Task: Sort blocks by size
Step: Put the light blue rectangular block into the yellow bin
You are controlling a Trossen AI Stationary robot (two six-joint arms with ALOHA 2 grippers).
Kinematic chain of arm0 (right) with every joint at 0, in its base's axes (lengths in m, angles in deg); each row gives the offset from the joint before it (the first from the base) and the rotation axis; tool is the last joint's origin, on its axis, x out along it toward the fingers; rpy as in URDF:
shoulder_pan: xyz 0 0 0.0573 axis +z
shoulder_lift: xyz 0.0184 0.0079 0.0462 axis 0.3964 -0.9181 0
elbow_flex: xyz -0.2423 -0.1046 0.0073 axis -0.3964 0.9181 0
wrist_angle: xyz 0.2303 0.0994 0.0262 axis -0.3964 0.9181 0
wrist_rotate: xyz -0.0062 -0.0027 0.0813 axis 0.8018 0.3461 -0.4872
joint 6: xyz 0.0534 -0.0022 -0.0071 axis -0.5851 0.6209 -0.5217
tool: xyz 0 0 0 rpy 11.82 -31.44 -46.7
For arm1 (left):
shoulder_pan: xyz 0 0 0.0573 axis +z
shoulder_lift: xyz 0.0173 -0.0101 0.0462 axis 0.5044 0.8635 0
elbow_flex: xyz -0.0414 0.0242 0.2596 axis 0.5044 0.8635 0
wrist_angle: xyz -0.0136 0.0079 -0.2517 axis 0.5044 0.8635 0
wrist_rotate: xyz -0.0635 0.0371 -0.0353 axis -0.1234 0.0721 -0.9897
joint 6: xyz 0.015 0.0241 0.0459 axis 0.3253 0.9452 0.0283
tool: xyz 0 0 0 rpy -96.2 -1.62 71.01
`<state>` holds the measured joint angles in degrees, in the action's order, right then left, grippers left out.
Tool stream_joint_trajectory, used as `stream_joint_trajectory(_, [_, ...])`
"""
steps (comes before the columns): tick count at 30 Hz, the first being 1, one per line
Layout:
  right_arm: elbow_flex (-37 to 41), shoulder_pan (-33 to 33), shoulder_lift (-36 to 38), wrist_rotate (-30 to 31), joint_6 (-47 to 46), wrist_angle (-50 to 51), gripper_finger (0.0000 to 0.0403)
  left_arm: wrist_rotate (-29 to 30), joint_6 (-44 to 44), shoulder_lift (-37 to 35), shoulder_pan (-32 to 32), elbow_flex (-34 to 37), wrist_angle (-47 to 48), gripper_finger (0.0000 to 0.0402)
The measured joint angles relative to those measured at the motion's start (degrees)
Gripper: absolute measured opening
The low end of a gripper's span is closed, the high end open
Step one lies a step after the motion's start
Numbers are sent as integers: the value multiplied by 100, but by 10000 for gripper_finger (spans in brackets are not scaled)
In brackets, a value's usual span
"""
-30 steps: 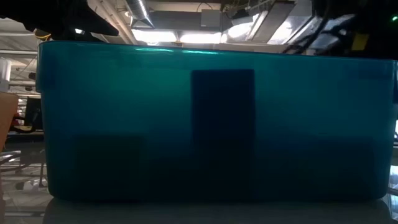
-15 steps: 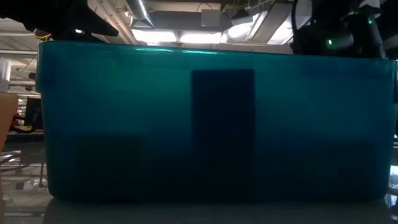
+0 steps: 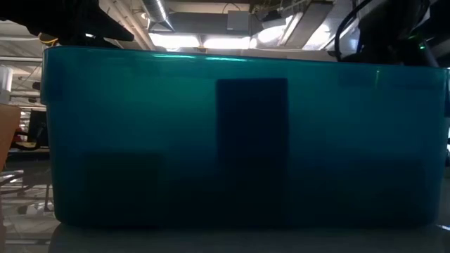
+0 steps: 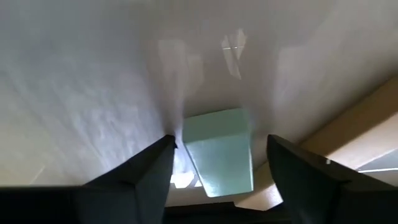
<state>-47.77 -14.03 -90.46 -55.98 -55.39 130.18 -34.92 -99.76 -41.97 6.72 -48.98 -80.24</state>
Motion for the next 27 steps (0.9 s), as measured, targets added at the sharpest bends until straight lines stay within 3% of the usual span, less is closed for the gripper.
stream_joint_trajectory(8, [4, 5, -7, -46, 39, -1, 123, 0, -2, -1, 0, 0, -4, 250])
stream_joint_trajectory(14, [-120, 9, -7, 34, -92, 149, 123, 2, -26, -1, 0, 0, -6, 250])
stream_joint_trajectory(21, [-876, 14, 213, 231, -530, 839, 130, 2, -108, -1, 0, 0, -8, 250])
stream_joint_trajectory(27, [-1551, 497, 564, 86, -1248, 1032, 128, 2, -109, -2, 0, 0, -8, 250])
